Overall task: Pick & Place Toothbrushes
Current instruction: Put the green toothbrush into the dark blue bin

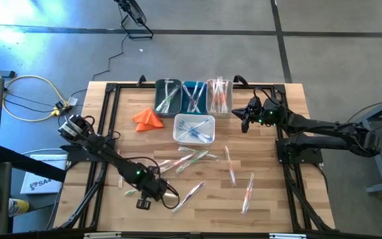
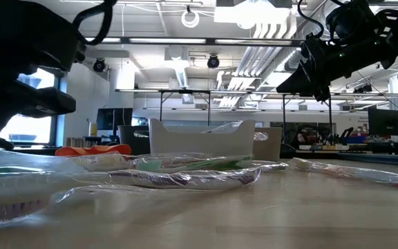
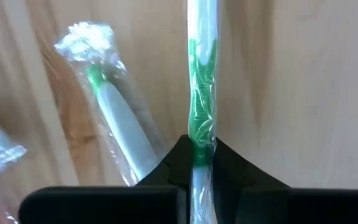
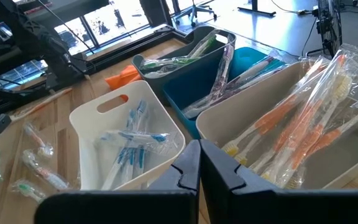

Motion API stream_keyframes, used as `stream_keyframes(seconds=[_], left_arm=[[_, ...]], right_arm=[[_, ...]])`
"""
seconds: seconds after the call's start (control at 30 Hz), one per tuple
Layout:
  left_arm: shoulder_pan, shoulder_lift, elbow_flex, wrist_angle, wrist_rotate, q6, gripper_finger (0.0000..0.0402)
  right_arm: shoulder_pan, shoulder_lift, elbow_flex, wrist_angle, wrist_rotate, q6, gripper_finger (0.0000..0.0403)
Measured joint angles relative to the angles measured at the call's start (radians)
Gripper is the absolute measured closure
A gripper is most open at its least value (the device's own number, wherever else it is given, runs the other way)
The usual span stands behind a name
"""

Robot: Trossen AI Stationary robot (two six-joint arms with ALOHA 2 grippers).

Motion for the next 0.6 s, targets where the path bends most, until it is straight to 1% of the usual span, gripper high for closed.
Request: stream_keyframes(seconds=[0.27, 0.4, 0.6], left_arm=[[0.074, -0.035, 0.0, 0.009, 0.052, -0.04, 0.0369], [0.126, -0.083, 0.0, -0.007, 0.073, -0.04, 0.0373], [0.228, -0.175, 0.0, -0.063, 0.073, -0.056, 0.0374]], right_arm=[[0.0, 0.0, 0.0, -0.001, 0.0, 0.024, 0.0401], [0.0, 0.0, 0.0, -0.001, -0.001, 0.026, 0.0401], [0.015, 0.0, 0.0, -0.001, 0.0, 0.026, 0.0401]])
